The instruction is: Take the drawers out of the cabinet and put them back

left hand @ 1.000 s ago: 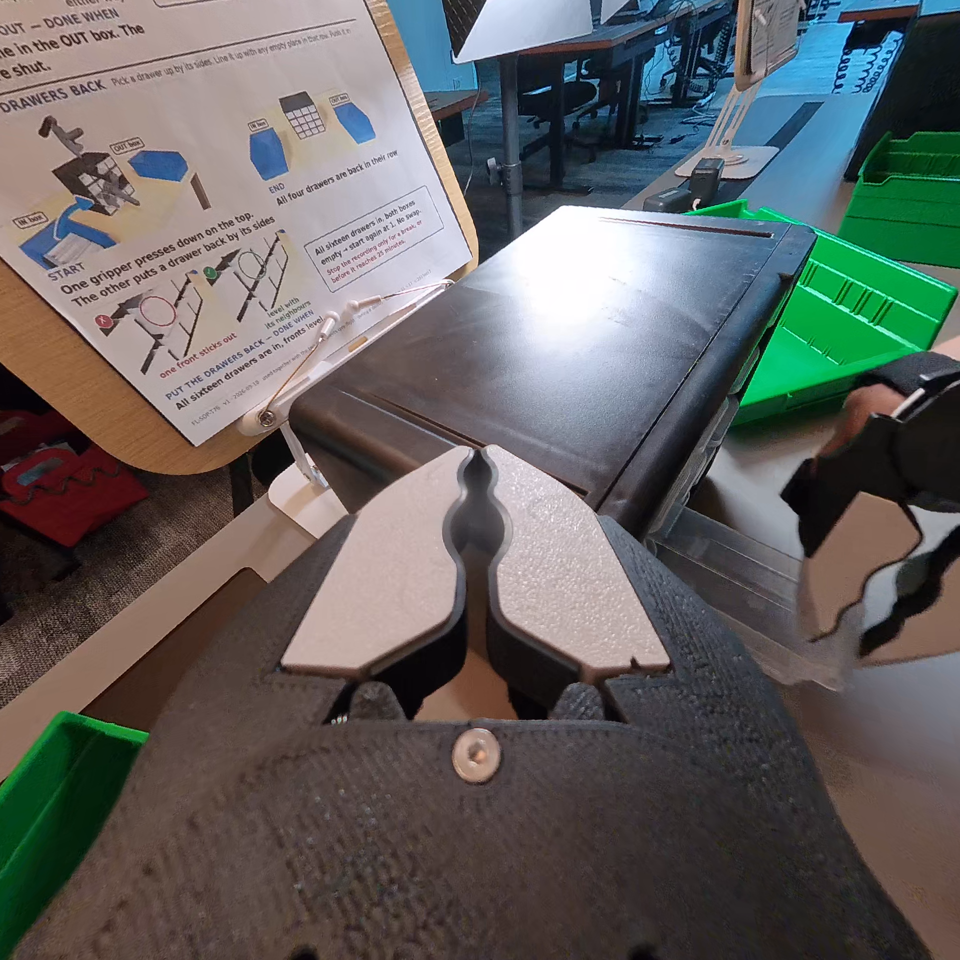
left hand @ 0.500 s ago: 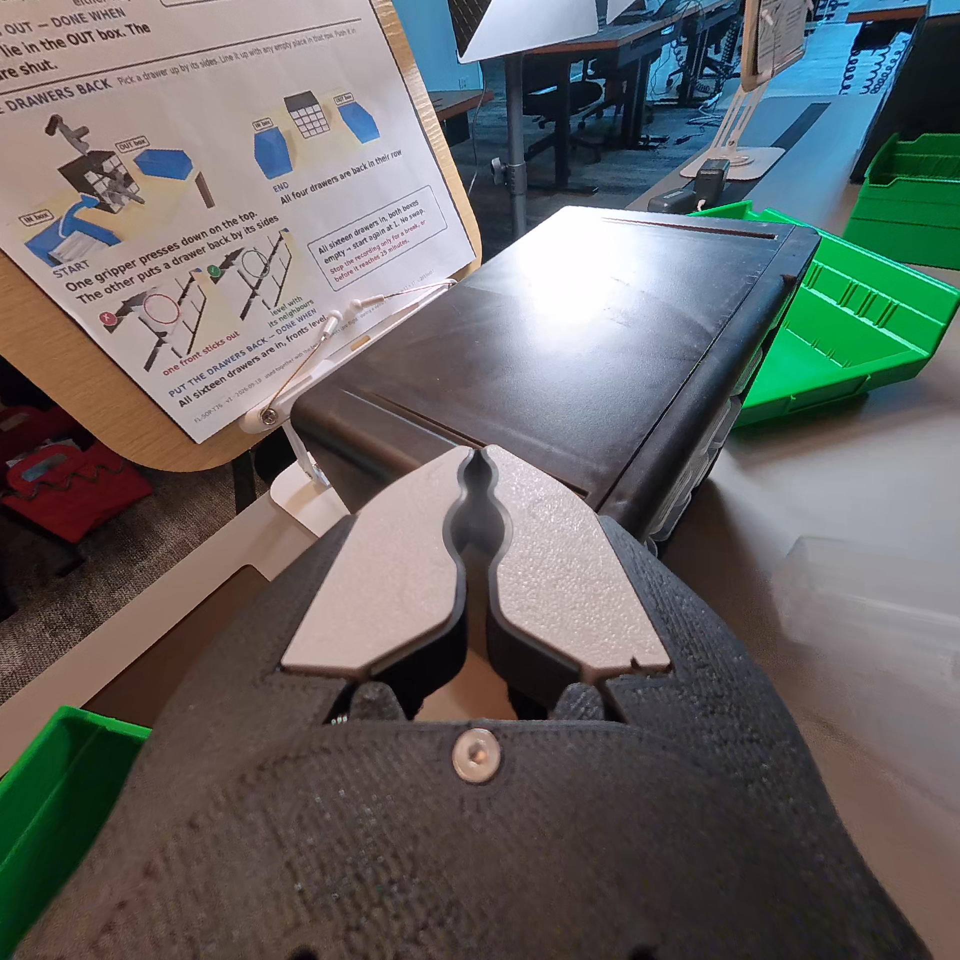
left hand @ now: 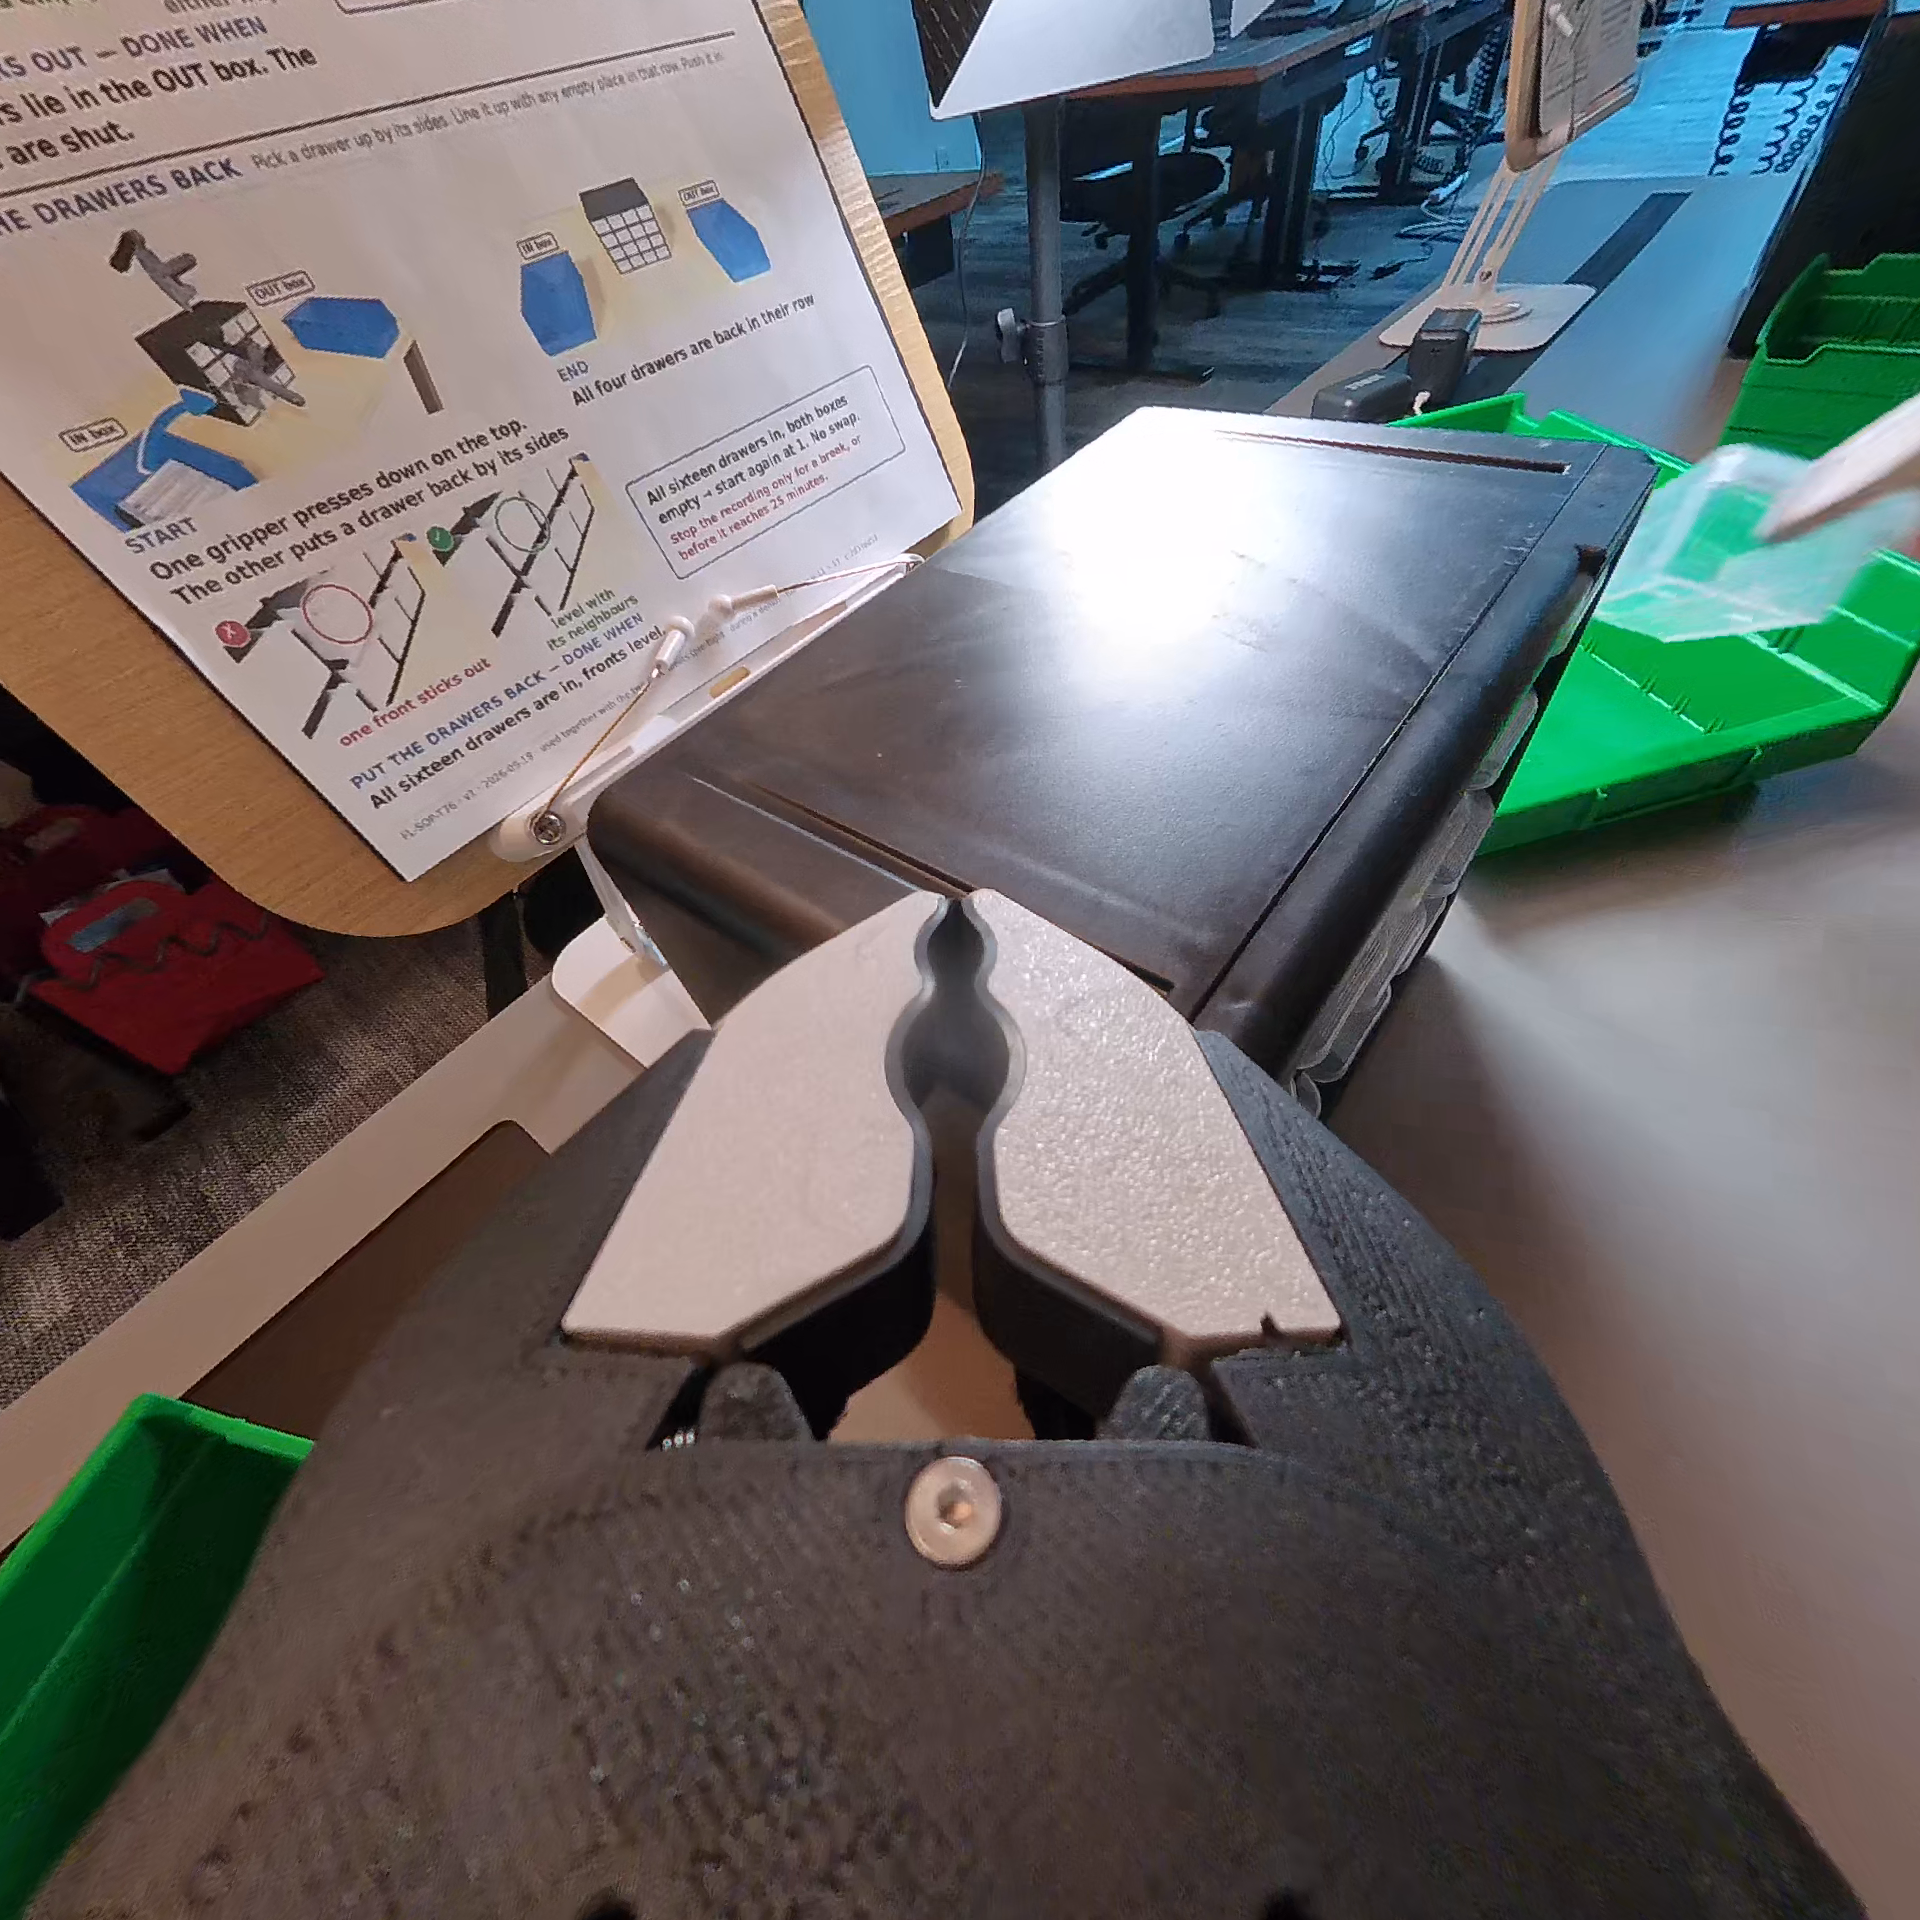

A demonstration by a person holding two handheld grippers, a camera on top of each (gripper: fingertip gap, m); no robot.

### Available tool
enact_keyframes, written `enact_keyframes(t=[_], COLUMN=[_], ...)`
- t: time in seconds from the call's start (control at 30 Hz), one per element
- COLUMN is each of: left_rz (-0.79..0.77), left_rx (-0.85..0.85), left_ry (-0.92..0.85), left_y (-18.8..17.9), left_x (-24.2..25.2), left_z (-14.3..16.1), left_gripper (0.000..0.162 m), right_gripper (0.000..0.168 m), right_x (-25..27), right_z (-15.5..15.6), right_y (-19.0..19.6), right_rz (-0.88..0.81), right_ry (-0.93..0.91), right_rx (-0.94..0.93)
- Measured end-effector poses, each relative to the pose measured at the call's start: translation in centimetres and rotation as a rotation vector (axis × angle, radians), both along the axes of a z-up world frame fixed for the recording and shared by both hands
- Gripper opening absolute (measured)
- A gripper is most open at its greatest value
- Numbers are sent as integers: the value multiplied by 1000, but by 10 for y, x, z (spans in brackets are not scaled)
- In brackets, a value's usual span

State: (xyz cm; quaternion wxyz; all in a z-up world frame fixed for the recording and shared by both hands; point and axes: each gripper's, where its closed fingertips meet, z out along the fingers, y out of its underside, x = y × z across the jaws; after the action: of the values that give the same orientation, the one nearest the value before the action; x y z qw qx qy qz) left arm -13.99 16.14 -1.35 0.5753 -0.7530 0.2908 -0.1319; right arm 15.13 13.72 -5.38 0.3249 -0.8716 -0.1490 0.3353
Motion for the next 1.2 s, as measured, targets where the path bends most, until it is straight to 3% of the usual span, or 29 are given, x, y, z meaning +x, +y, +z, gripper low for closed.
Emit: enact_keyframes(t=[0.2, 0.43, 0.9, 1.2], left_rz=[-6, -7, -7, -11], left_rx=[-4, -4, 0, -2], left_ry=[-11, -12, 5, 5], left_y=[0, 0, -1, -1], left_x=[0, 0, 1, 1], left_z=[0, 0, 0, 0], left_gripper=[0, 0, 0, 0], right_gripper=[14, 14, 15, 17], right_x=[60, 77, 100, 106], right_z=[-67, -120, -155, -149], right_y=[109, 175, 211, 210], right_rz=[-340, -578, -800, -749], right_ry=[-202, -420, -478, -475], right_rx=[-117, -173, -197, -147])
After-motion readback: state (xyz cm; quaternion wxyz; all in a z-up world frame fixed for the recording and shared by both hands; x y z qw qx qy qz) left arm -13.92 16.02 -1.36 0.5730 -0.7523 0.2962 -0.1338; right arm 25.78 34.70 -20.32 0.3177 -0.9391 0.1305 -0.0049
